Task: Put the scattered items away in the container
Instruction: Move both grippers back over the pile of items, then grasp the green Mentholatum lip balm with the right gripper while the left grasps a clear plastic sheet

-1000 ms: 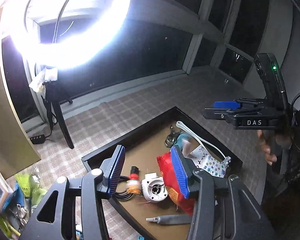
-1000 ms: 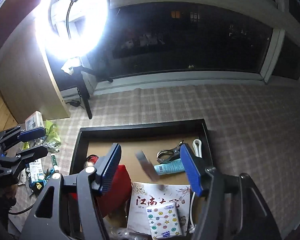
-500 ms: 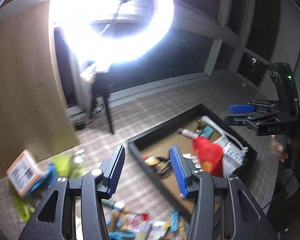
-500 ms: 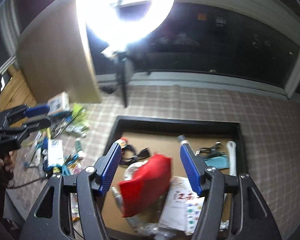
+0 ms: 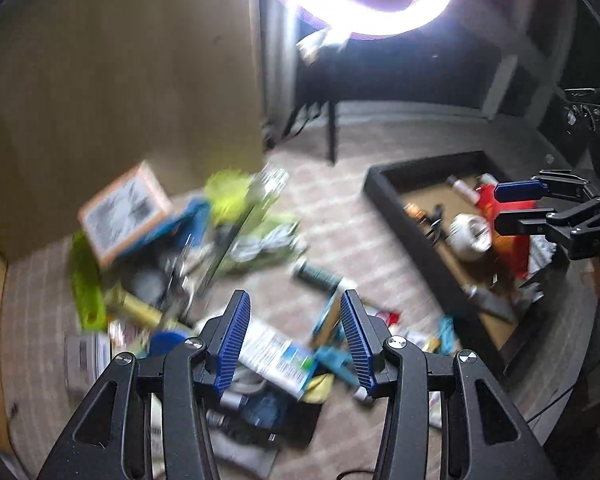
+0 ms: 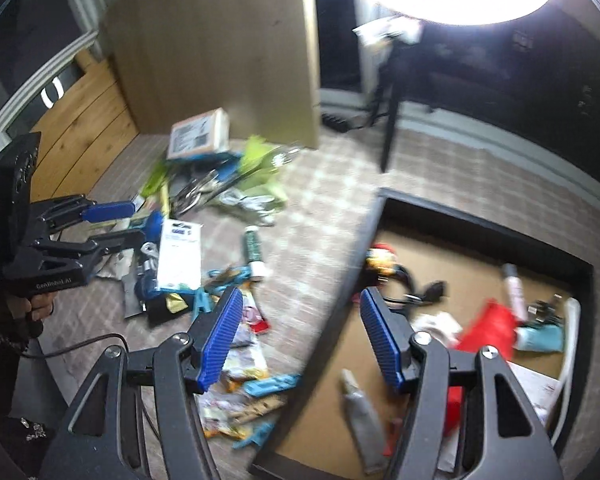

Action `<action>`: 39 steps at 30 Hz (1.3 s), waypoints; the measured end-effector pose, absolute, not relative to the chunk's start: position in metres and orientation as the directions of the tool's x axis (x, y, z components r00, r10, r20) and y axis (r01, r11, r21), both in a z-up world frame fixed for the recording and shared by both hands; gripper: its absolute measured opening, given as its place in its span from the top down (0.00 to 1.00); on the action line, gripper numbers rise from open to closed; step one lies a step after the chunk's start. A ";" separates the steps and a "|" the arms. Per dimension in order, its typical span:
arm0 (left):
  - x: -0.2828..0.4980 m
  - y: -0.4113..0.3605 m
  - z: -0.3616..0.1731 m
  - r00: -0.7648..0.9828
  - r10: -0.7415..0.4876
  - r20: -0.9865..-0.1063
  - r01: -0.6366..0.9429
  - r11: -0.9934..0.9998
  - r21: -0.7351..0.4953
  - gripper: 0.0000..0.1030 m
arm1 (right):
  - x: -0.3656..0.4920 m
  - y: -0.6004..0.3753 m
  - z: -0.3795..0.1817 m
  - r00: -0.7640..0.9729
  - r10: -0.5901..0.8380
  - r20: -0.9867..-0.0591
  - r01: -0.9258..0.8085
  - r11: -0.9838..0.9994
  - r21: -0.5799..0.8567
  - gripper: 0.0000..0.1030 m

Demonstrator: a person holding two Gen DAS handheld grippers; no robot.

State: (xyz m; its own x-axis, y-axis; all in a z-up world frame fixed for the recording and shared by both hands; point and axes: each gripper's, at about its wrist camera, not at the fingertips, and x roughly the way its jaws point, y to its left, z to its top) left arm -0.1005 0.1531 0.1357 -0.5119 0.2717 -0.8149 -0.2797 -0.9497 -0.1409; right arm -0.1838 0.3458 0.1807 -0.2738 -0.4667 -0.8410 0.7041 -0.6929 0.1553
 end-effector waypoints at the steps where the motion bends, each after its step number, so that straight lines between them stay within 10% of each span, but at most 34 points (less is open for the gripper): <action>1: -0.099 0.147 0.131 -0.506 0.265 -0.821 -0.260 -0.954 -0.148 0.57 | -0.184 0.334 0.174 -0.260 -0.465 -0.846 0.711 -0.685 0.158 0.42; 18: -0.116 0.129 0.070 -0.389 0.268 -0.882 -0.129 -0.963 -0.236 0.57 | -0.216 0.233 0.094 -0.134 -0.383 -0.914 0.755 -0.637 0.156 0.45; 26: -0.132 0.146 0.059 -0.354 0.280 -0.892 -0.167 -0.958 -0.234 0.58 | -0.225 0.213 0.061 -0.099 -0.307 -0.946 0.763 -0.634 0.126 0.65; 30: -0.140 0.155 0.056 -0.350 0.260 -0.900 -0.166 -0.963 -0.214 0.71 | -0.228 0.217 0.061 -0.098 -0.319 -0.943 0.753 -0.643 0.140 0.85; 39: -0.138 0.148 0.063 -0.397 0.269 -0.878 -0.124 -0.963 -0.239 0.88 | -0.227 0.245 0.081 -0.139 -0.382 -0.914 0.706 -0.685 0.179 0.85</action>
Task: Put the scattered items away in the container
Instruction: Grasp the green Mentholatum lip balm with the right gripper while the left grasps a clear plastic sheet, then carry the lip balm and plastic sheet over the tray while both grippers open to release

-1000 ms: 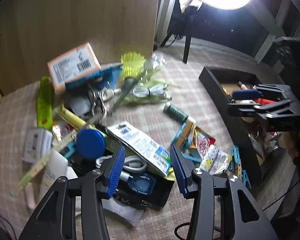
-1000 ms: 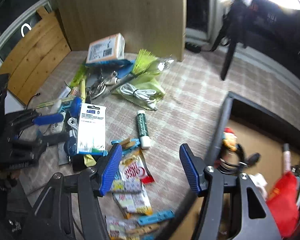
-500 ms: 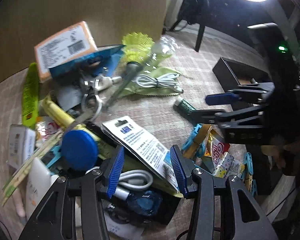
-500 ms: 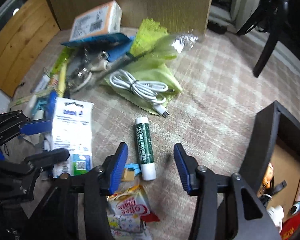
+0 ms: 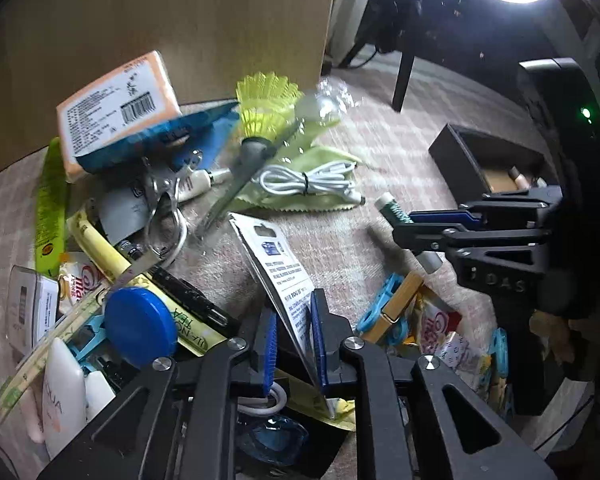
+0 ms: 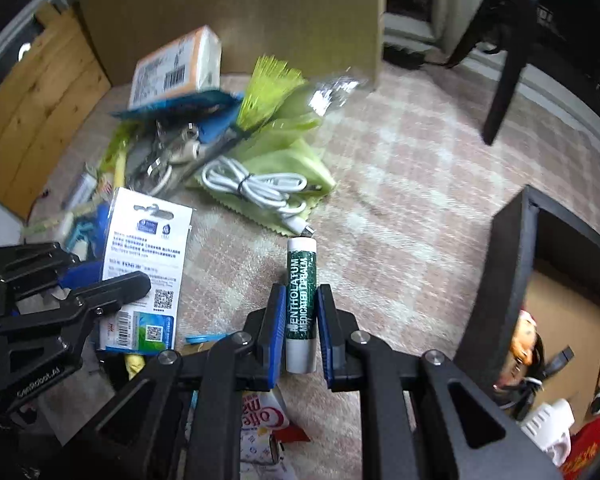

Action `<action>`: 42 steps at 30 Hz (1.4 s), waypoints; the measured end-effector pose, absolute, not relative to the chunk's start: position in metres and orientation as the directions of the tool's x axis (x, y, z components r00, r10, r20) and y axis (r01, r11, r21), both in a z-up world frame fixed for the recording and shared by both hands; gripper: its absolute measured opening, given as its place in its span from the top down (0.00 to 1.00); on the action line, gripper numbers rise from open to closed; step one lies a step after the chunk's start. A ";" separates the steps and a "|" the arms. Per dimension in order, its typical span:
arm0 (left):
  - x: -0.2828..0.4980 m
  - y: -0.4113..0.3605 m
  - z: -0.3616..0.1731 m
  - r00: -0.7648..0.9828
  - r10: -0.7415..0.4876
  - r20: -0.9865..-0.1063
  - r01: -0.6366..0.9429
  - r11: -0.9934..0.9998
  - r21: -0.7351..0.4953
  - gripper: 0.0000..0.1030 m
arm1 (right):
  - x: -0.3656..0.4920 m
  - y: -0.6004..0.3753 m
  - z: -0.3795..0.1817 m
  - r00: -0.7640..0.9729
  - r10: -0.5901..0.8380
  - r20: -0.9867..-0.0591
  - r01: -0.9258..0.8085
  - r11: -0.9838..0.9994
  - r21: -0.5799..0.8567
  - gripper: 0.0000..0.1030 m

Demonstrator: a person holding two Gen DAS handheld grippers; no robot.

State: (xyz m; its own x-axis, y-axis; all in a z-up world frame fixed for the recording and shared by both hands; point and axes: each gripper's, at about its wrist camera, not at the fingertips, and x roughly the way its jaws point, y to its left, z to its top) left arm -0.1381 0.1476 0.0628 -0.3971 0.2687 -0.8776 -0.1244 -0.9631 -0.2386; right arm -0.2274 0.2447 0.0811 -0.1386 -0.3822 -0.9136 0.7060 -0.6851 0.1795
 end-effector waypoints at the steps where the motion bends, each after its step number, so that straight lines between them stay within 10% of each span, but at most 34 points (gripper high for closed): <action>1: -0.137 0.146 0.066 -0.403 0.277 -0.872 -0.119 -0.961 -0.250 0.89 | -0.227 0.249 0.087 -0.147 -0.395 -0.907 0.700 -0.690 0.187 0.85; 22: -0.099 0.193 0.157 -0.504 0.455 -0.734 -0.255 -0.890 -0.377 0.92 | -0.172 0.382 0.205 -0.358 -0.556 -0.750 0.586 -0.759 0.282 0.85; 42: -0.068 0.356 0.171 -0.350 0.609 -0.711 -0.498 -0.765 -0.409 0.92 | -0.170 0.568 0.199 -0.552 -0.310 -0.774 0.226 -0.949 0.218 0.85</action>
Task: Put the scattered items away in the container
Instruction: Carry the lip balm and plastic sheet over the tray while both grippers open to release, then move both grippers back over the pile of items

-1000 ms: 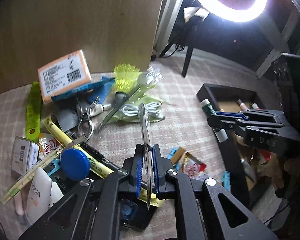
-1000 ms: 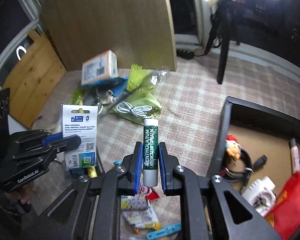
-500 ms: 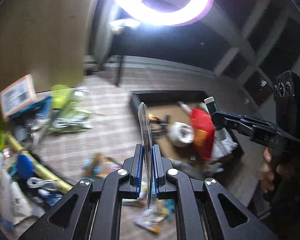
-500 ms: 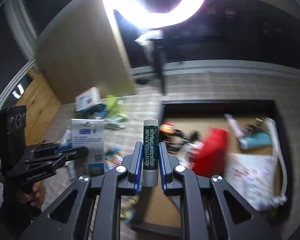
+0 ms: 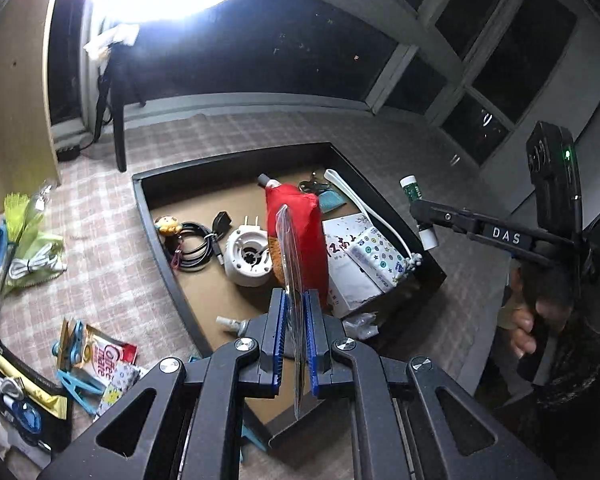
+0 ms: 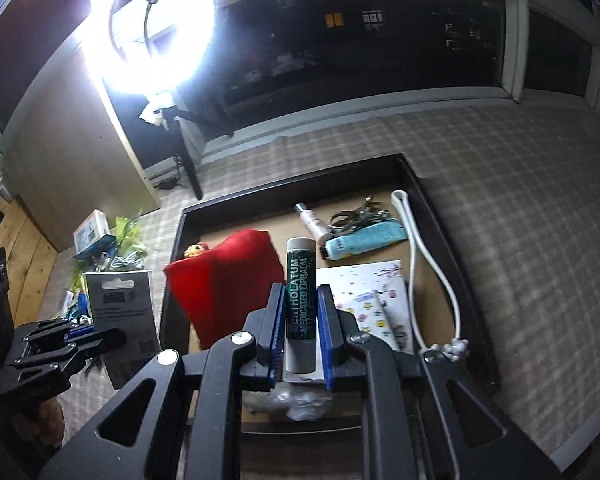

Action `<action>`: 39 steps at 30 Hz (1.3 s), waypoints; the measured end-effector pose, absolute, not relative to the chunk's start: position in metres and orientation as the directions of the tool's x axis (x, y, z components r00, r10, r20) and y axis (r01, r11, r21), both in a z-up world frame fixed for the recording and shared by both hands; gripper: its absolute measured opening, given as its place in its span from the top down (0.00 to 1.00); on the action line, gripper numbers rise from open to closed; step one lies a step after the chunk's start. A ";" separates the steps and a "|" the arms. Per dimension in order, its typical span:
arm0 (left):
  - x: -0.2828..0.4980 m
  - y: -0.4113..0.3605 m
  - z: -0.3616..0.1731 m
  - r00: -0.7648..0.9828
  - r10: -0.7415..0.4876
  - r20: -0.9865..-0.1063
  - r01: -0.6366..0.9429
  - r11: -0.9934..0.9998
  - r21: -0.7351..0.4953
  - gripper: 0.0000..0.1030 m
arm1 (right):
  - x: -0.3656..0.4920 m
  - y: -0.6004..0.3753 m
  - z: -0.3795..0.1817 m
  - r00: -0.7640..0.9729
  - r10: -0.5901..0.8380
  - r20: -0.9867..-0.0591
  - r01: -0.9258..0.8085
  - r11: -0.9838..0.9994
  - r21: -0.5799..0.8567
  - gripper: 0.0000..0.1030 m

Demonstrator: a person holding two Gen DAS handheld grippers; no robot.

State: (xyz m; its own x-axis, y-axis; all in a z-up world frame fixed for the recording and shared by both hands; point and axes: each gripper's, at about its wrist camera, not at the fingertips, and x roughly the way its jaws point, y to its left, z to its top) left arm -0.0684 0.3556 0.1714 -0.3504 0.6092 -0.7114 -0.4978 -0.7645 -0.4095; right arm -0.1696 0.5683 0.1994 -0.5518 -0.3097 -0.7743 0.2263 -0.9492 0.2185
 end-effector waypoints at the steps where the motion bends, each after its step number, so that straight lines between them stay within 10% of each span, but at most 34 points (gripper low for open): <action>1: -0.069 0.357 0.170 -0.351 0.607 -0.713 -0.493 -0.767 -0.410 0.92 | -0.171 0.569 0.199 -0.552 -0.309 -0.775 0.226 -0.950 0.217 0.85; 17: -0.092 0.360 0.162 -0.379 0.564 -0.734 -0.454 -0.804 -0.383 0.91 | -0.221 0.547 0.212 -0.569 -0.293 -0.768 0.241 -0.953 0.185 0.81; 21: -0.100 0.361 0.161 -0.384 0.540 -0.749 -0.432 -0.822 -0.372 0.43 | -0.231 0.541 0.213 -0.583 -0.240 -0.776 0.221 -0.966 0.133 0.46; 39: -0.094 0.282 0.150 -0.468 0.442 -0.765 -0.353 -0.887 -0.296 0.43 | -0.194 0.467 0.216 -0.541 -0.353 -0.763 0.489 -0.871 0.056 0.38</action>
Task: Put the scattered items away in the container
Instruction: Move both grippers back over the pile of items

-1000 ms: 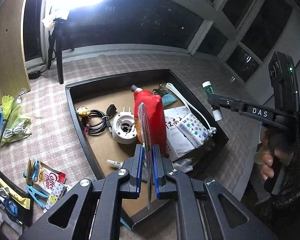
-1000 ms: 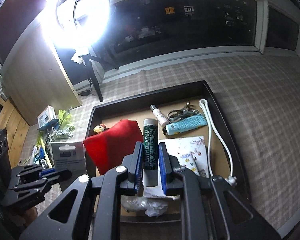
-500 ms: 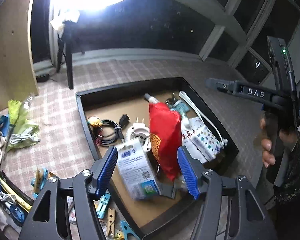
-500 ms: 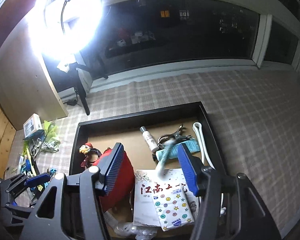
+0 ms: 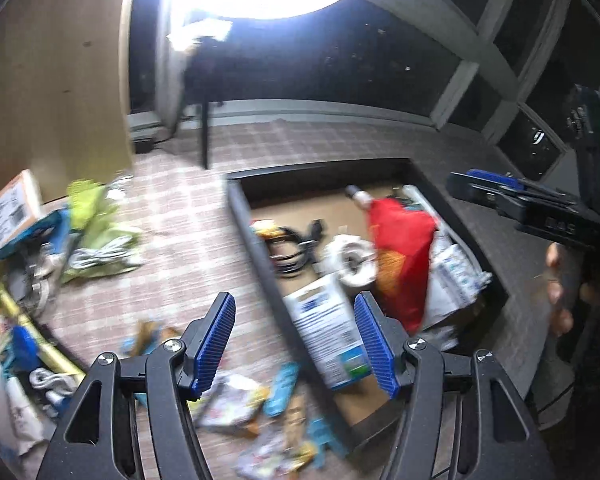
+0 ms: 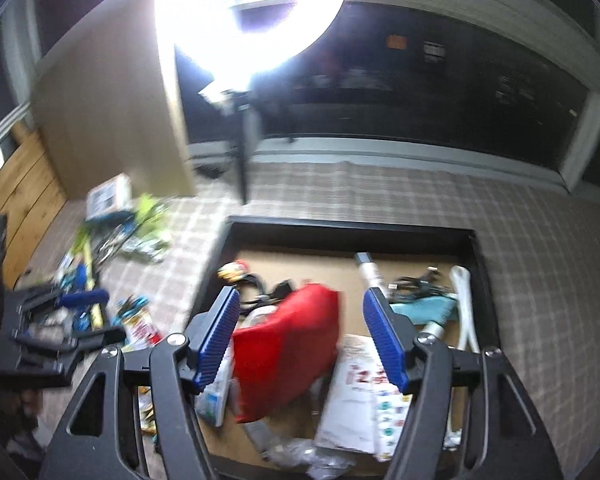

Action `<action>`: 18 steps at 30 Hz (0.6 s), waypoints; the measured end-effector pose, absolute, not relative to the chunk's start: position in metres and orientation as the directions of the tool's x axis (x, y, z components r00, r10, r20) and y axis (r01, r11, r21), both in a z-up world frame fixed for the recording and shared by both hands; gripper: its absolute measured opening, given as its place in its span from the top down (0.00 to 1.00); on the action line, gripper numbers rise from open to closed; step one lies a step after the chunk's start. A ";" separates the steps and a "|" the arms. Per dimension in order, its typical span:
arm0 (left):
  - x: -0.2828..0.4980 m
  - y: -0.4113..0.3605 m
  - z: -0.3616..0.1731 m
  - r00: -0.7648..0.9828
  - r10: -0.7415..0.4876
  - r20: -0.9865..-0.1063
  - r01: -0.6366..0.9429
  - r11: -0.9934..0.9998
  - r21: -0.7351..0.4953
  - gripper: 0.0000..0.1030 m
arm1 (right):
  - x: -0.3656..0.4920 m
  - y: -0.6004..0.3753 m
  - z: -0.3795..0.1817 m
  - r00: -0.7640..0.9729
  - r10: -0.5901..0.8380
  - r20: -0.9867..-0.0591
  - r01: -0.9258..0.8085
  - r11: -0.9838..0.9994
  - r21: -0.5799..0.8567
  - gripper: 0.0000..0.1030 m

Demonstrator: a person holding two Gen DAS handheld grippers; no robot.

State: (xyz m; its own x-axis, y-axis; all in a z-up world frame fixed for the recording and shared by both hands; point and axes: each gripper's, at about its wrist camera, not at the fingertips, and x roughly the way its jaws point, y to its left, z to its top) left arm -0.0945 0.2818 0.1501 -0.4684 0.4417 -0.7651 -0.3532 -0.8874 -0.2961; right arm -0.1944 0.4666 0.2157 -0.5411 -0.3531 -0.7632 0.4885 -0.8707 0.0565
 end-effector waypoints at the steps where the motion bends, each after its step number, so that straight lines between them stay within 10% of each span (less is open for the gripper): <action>1: -0.094 0.271 0.148 -0.476 0.424 -0.770 -0.342 -0.896 -0.282 0.43 | -0.189 0.456 0.215 -0.530 -0.364 -0.766 0.519 -0.853 0.047 0.38; 18: -0.117 0.174 0.103 -0.407 0.364 -0.838 -0.362 -0.906 -0.217 0.54 | -0.142 0.314 0.150 -0.231 -0.452 -0.862 0.763 -0.633 0.127 0.40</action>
State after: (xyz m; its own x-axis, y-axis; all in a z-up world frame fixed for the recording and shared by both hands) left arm -0.1172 0.1741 0.1028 -0.4074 0.3638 -0.8377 -0.3624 -0.9063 -0.2173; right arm -0.1421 0.3141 0.1502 -0.2312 -0.4519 -0.8616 0.7634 -0.6332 0.1273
